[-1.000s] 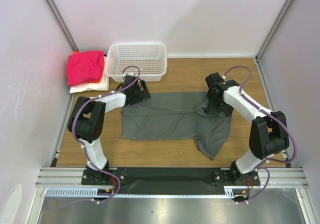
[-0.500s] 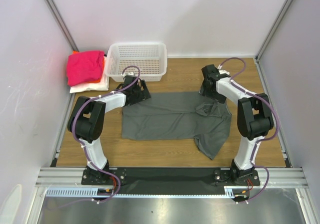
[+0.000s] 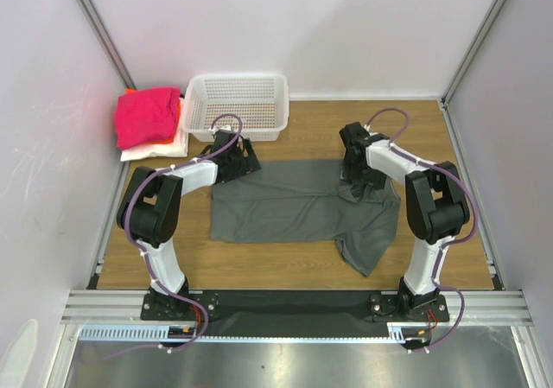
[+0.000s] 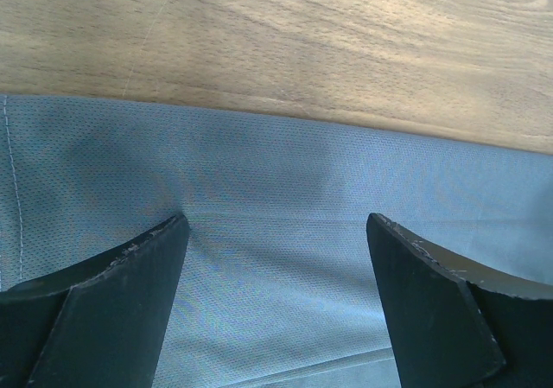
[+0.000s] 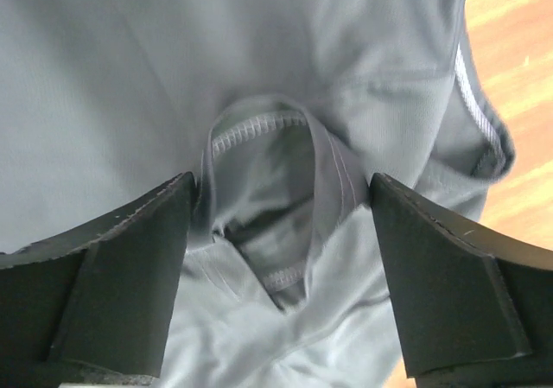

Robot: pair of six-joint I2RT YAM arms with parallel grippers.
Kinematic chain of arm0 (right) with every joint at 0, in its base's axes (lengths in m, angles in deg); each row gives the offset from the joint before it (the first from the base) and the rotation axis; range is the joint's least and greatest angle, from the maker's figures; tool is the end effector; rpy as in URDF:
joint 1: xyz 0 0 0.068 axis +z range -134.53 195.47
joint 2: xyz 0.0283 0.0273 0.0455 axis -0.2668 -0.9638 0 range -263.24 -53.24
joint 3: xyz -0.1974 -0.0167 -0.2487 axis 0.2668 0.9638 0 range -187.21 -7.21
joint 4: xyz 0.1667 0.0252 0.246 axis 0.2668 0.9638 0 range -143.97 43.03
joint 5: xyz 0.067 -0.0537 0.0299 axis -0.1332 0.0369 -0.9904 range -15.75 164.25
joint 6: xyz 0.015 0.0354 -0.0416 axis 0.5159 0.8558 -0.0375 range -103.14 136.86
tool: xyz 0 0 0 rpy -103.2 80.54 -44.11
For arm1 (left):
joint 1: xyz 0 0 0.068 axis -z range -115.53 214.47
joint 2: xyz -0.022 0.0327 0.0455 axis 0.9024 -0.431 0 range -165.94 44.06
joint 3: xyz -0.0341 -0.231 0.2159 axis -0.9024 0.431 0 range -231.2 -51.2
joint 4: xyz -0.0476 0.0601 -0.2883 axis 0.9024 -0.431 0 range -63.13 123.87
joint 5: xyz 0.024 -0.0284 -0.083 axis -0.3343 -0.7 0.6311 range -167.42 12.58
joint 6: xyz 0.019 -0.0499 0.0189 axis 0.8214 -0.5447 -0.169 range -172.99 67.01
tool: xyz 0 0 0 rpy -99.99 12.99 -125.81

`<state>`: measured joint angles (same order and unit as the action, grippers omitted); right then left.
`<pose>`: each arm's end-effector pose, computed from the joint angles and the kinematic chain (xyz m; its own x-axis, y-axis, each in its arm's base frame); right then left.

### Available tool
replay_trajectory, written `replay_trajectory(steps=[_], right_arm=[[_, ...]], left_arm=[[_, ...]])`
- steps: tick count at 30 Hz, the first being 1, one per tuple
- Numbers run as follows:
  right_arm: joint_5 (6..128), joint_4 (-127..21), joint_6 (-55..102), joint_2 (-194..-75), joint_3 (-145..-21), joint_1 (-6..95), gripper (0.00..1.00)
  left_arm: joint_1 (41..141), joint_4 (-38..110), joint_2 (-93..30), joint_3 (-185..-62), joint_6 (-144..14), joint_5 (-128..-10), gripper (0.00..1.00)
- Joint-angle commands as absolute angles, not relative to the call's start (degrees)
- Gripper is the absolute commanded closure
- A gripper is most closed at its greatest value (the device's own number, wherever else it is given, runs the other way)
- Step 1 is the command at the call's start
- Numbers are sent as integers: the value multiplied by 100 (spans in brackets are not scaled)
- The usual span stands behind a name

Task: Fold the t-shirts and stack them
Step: Fold the tshirt

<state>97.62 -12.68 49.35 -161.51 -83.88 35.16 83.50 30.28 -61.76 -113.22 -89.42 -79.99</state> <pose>0.4036 0.1277 0.2051 -0.8662 0.2137 -0.4517 0.3152 0.9351 -0.1619 0.4053 -0.1378 0.1754 -0.7361 -0.3736 -0.5644 -0.1742 0.9104 -0.3753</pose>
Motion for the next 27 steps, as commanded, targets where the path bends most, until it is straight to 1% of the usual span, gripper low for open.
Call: replay_trajectory(steps=[1,2,5,7,9,10,11,15,16,18,21,22,24,26,27], right_arm=[[9710,-837,4859,-15599,-8193,3560,16],[9701,-792,4876,-15512,-8122,3569,21],[9553,-643,4964,-15108,-7815,3560,30],[9412,-590,5034,-14870,-7569,3569,33],[9175,-651,5114,-14729,-7306,3569,37],[9113,-677,5114,-14711,-7226,3578,44],[8982,-686,5131,-14702,-7156,3604,47],[8884,-424,5149,-14729,-7102,3779,52],[8884,-371,5140,-14694,-7111,3823,56],[8884,-274,5166,-14606,-7093,3894,57],[8849,-186,5175,-14369,-7067,3903,65],[8805,-159,5193,-14281,-7058,3903,71],[8866,-133,5324,-14175,-7084,3894,69],[8919,-308,5500,-14009,-7058,3842,59],[8884,-648,5535,-13982,-7041,3789,54]], left_arm=[[8293,3018,-6282,-11290,-8929,-7962,9],[8293,3018,-6282,-11290,-8929,-7962,10],[8284,3009,-6273,-11290,-8929,-7988,9],[8284,3009,-6282,-11299,-8929,-7988,10],[8284,3018,-6290,-11308,-8938,-7997,9],[8275,3027,-6290,-11308,-8938,-7997,9],[8275,3018,-6299,-11308,-8929,-7997,9],[8275,3000,-6264,-11317,-8894,-8014,10],[8275,3000,-6247,-11325,-8859,-8014,9],[8275,2974,-6203,-11334,-8806,-8040,10],[8275,2974,-6097,-11317,-8745,-8102,9],[8275,2957,-6080,-11325,-8701,-8111,10],[8275,2913,-6018,-11369,-8648,-8120,10],[8284,2904,-5957,-11360,-8587,-8120,10],[8284,2930,-5913,-11317,-8569,-8120,10]])
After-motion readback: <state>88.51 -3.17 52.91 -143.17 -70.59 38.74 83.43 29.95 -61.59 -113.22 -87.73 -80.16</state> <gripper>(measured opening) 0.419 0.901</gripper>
